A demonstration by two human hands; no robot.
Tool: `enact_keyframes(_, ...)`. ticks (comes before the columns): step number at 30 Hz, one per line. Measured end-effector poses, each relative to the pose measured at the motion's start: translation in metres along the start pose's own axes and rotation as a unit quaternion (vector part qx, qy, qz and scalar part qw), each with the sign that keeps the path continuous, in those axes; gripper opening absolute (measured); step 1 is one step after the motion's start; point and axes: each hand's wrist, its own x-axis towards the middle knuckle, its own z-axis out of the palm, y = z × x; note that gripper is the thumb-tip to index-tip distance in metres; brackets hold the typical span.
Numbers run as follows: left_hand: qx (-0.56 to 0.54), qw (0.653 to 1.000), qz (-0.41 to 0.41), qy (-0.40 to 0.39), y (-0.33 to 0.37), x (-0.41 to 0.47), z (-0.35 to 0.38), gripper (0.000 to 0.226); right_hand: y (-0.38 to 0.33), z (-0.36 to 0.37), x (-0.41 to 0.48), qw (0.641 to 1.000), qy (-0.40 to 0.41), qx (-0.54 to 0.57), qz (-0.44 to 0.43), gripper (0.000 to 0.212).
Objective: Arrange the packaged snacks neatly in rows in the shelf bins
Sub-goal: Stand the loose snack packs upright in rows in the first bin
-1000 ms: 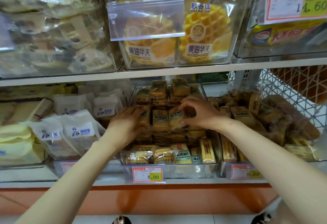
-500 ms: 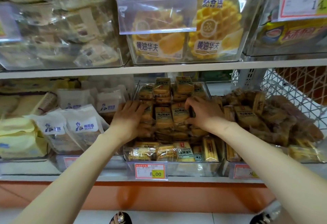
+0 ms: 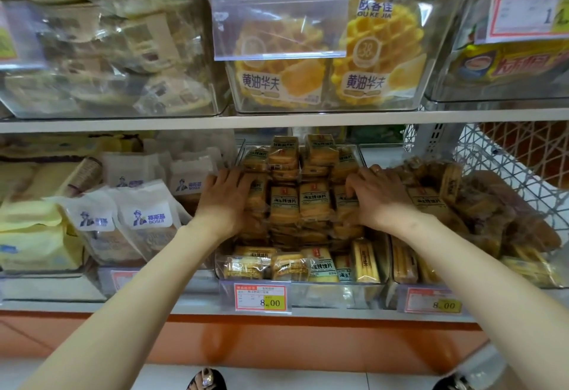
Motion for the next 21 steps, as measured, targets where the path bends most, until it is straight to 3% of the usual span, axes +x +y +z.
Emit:
enact_keyframes(2, 0.018, 1.000, -0.005, -0.017, 0.006, -0.001, -0.001, 0.087, -0.001, 0.000, 0.003, 0.999, 0.032, -0.005, 0.011, 0.048)
enact_keyframes(7, 0.021, 1.000, -0.016, 0.014, 0.014, -0.005, 0.001, 0.081, -0.007, -0.004, 0.001, 1.000, 0.006, 0.016, 0.003, 0.048)
enact_keyframes(10, -0.080, 0.997, 0.010, 0.002, 0.008, -0.008, -0.013, 0.071, -0.015, -0.011, -0.010, 0.993, 0.081, 0.053, -0.071, 0.038)
enact_keyframes(12, -0.156, 0.987, 0.038, 0.023, 0.003, -0.018, -0.032, 0.061, -0.026, -0.016, -0.020, 0.975, 0.110, 0.134, -0.136, 0.031)
enact_keyframes(14, -0.217, 0.975, 0.040, -0.029, -0.003, -0.034, -0.049, 0.053, -0.038, -0.018, -0.030, 0.956, 0.054, 0.221, -0.188, 0.030)
enact_keyframes(16, -0.271, 0.955, 0.040, -0.116, -0.007, -0.052, -0.054, 0.050, -0.051, -0.014, -0.036, 0.945, 0.001, 0.227, -0.235, 0.038)
enact_keyframes(21, -0.117, 0.979, 0.123, -0.110, -0.002, -0.078, -0.034, 0.061, -0.066, 0.004, -0.041, 0.951, -0.022, 0.154, -0.267, 0.048)
